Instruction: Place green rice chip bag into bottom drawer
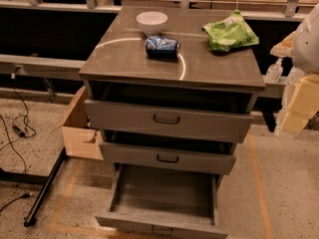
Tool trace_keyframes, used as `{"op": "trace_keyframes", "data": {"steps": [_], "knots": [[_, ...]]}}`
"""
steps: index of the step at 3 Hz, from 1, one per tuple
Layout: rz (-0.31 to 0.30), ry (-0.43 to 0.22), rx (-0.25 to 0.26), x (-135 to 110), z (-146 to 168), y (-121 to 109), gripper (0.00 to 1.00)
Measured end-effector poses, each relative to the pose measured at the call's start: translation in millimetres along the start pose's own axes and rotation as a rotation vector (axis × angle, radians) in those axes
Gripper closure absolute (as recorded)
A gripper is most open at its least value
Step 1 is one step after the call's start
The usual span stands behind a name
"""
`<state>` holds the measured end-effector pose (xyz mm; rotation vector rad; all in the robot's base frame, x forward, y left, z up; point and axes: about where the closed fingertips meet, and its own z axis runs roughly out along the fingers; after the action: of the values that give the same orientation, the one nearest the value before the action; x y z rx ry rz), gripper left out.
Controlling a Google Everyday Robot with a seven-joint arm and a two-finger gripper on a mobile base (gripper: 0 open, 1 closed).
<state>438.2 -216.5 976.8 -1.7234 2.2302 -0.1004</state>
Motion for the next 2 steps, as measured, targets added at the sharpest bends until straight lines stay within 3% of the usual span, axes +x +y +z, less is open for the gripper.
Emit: {"op": "trace_keyframes", "data": {"steps": [1, 2], "knots": [[0.0, 0.0, 0.0, 0.0, 0.0, 0.0, 0.0], [0.032, -0.047, 0.041, 2.5, 0.0, -9.9, 0.0]]}}
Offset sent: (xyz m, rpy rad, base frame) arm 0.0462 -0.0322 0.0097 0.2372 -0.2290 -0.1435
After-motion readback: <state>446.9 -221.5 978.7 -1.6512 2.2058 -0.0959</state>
